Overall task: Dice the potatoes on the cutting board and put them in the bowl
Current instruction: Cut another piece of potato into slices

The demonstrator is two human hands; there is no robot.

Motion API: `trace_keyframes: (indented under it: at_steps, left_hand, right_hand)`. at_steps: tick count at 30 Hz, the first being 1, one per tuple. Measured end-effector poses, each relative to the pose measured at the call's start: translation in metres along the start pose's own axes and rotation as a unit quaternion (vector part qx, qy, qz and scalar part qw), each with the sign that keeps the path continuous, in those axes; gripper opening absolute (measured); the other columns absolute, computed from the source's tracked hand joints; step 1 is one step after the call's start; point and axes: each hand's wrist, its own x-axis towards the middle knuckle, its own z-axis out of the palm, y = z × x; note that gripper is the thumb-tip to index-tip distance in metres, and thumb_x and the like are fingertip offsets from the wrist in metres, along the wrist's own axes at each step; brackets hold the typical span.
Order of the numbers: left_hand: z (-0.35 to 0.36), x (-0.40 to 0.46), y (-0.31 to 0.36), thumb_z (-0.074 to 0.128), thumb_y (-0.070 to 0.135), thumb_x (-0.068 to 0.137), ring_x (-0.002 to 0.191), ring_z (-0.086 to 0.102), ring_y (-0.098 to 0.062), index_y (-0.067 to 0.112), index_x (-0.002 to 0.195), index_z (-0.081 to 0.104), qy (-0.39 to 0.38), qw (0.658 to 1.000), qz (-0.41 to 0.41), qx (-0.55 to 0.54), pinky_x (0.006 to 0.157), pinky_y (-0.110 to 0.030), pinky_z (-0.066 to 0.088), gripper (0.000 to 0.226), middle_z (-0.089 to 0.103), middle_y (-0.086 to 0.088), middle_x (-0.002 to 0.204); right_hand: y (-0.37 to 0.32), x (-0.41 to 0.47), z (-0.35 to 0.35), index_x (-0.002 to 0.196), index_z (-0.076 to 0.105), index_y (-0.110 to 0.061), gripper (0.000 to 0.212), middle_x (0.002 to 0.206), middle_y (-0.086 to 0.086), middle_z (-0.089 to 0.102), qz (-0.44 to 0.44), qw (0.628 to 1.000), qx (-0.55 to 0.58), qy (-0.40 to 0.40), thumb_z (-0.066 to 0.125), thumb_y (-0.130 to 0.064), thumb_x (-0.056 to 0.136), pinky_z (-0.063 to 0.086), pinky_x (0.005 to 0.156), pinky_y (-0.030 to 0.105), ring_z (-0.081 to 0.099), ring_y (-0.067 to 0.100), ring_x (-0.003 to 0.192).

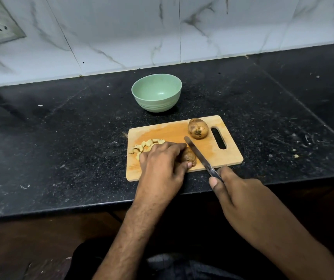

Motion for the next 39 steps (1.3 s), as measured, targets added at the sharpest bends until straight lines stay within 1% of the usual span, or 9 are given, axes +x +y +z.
trace_keyframes:
  at_steps: [6, 10, 14, 19, 22, 25, 30, 35, 39]
  left_hand:
    - [0.005, 0.002, 0.016, 0.068, 0.044, 0.089, 0.109, 0.046, -0.009, 0.031, 0.125, 0.061, 0.030, 0.998, -0.048, 0.005, 0.085, -0.030, 0.019, 0.039, 0.057, 0.015, 0.107]
    - [0.006, 0.002, 0.017, 0.070, 0.046, 0.087, 0.111, 0.049, -0.011, 0.031, 0.124, 0.062, 0.045, 0.996, -0.073, -0.012, 0.090, -0.032, 0.024, 0.041, 0.062, 0.014, 0.111]
    - [0.005, -0.002, 0.021, 0.070, 0.048, 0.087, 0.111, 0.050, -0.008, 0.031, 0.128, 0.061, 0.046, 0.995, -0.083, -0.015, 0.089, -0.028, 0.021, 0.045, 0.064, 0.015, 0.114]
    - [0.005, -0.002, 0.023, 0.071, 0.045, 0.088, 0.110, 0.049, -0.009, 0.032, 0.130, 0.062, 0.044, 0.994, -0.103, -0.016, 0.095, -0.031, 0.026, 0.045, 0.063, 0.014, 0.117]
    - [0.004, -0.004, 0.023, 0.068, 0.043, 0.091, 0.107, 0.045, -0.009, 0.034, 0.132, 0.062, 0.041, 0.993, -0.107, -0.002, 0.092, -0.033, 0.028, 0.043, 0.058, 0.012, 0.114]
    - [0.002, -0.002, 0.022, 0.068, 0.041, 0.092, 0.108, 0.046, -0.009, 0.034, 0.132, 0.063, 0.031, 0.993, -0.110, -0.004, 0.090, -0.033, 0.026, 0.041, 0.061, 0.013, 0.116]
    - [-0.002, -0.004, 0.028, 0.070, 0.042, 0.089, 0.106, 0.052, -0.013, 0.031, 0.124, 0.068, 0.055, 0.992, -0.117, 0.008, 0.085, -0.031, 0.022, 0.037, 0.067, 0.010, 0.112]
    - [-0.003, -0.004, 0.032, 0.070, 0.043, 0.089, 0.100, 0.054, -0.015, 0.030, 0.115, 0.072, 0.064, 0.990, -0.119, 0.029, 0.082, -0.030, 0.018, 0.029, 0.069, 0.007, 0.105]
    - [-0.008, -0.002, 0.030, 0.069, 0.039, 0.091, 0.102, 0.055, -0.013, 0.032, 0.115, 0.072, 0.043, 0.991, -0.123, 0.027, 0.082, -0.029, 0.017, 0.026, 0.069, 0.009, 0.107]
  right_hand:
    - [-0.001, 0.005, -0.001, 0.084, 0.038, -0.029, 0.035, 0.068, -0.005, 0.053, 0.016, 0.999, -0.040, 0.010, 0.019, -0.054, 0.099, 0.037, 0.057, 0.032, 0.052, 0.013, 0.062]
    - [-0.003, 0.004, -0.005, 0.084, 0.038, -0.030, 0.028, 0.064, -0.005, 0.050, 0.016, 0.998, -0.064, 0.017, 0.026, -0.050, 0.099, 0.035, 0.052, 0.029, 0.046, 0.009, 0.055]
    - [-0.003, 0.002, -0.008, 0.077, 0.035, -0.029, 0.030, 0.058, -0.005, 0.049, 0.026, 0.996, -0.085, 0.023, 0.031, -0.046, 0.101, 0.038, 0.048, 0.025, 0.046, 0.006, 0.048]
    - [-0.002, 0.003, -0.009, 0.069, 0.034, -0.027, 0.037, 0.057, -0.003, 0.049, 0.032, 0.995, -0.089, 0.012, 0.033, -0.045, 0.101, 0.048, 0.053, 0.031, 0.047, 0.008, 0.047]
    - [-0.003, 0.001, -0.014, 0.071, 0.034, -0.027, 0.037, 0.058, -0.004, 0.050, 0.029, 0.995, -0.094, 0.000, 0.030, -0.046, 0.102, 0.051, 0.055, 0.032, 0.049, 0.008, 0.048]
    - [-0.007, -0.002, -0.018, 0.073, 0.033, -0.028, 0.036, 0.061, -0.005, 0.050, 0.031, 0.994, -0.108, -0.010, 0.027, -0.048, 0.103, 0.049, 0.055, 0.029, 0.050, 0.009, 0.051]
    - [-0.012, -0.003, -0.020, 0.080, 0.030, -0.029, 0.032, 0.068, -0.005, 0.051, 0.034, 0.991, -0.123, -0.033, 0.021, -0.051, 0.102, 0.054, 0.064, 0.034, 0.053, 0.012, 0.058]
    - [-0.016, -0.005, -0.020, 0.086, 0.031, -0.029, 0.030, 0.069, -0.004, 0.050, 0.028, 0.990, -0.129, -0.049, 0.019, -0.051, 0.103, 0.049, 0.062, 0.031, 0.047, 0.010, 0.056]
    - [-0.019, -0.006, -0.021, 0.088, 0.030, -0.030, 0.029, 0.070, -0.004, 0.049, 0.033, 0.989, -0.132, -0.062, 0.018, -0.051, 0.103, 0.043, 0.059, 0.028, 0.044, 0.009, 0.055]
